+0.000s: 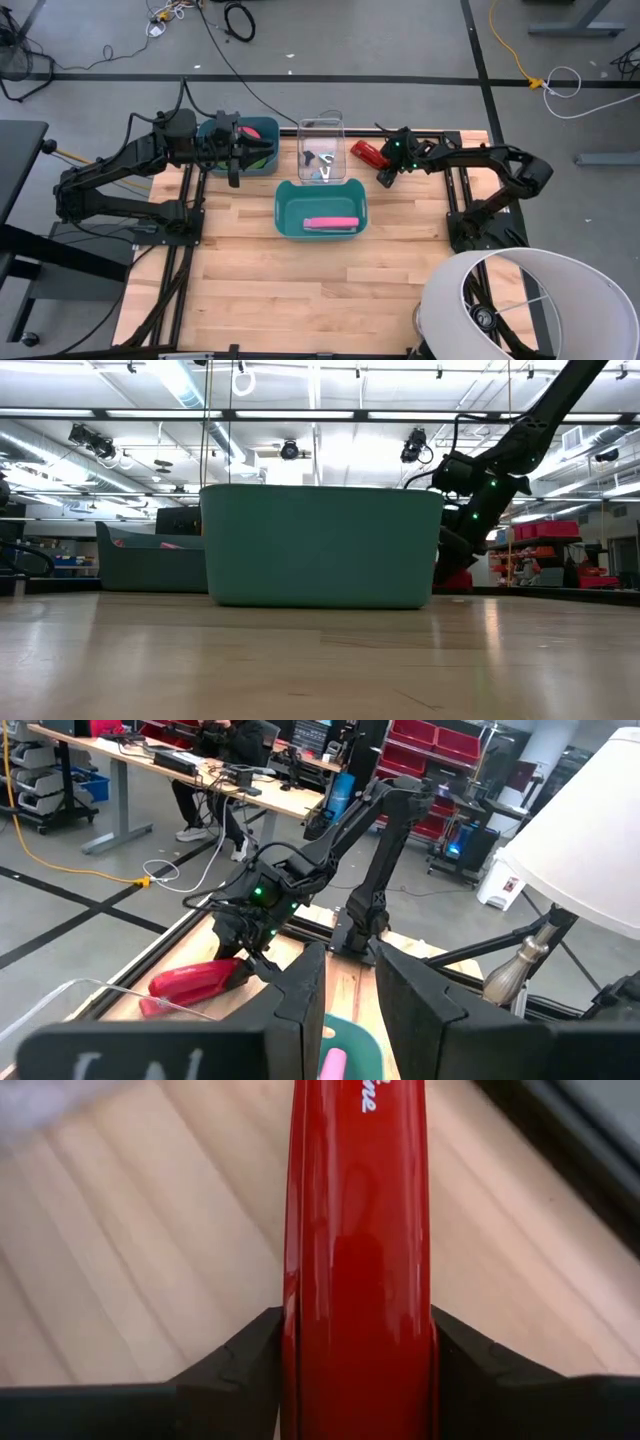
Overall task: Pick and place Stapler, Stapler remover, tape
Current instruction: Put the red stapler into the green bin
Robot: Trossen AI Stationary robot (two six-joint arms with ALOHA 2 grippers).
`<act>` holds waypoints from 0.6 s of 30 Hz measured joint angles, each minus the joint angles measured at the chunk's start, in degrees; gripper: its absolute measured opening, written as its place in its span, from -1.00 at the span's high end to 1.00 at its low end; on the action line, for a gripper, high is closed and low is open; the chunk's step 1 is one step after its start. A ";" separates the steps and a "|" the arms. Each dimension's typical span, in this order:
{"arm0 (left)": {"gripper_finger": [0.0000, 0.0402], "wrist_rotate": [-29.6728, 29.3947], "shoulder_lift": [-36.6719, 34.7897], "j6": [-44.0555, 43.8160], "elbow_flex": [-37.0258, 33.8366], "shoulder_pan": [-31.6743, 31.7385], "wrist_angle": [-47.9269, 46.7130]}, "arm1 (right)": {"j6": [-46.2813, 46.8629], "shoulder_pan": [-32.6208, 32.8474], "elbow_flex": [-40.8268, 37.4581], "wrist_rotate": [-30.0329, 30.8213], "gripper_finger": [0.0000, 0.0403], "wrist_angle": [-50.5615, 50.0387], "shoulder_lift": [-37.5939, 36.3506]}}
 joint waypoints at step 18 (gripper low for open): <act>0.53 0.00 0.00 -0.02 0.00 0.00 -0.02 | 1.81 7.78 0.02 6.46 0.11 -1.07 -5.50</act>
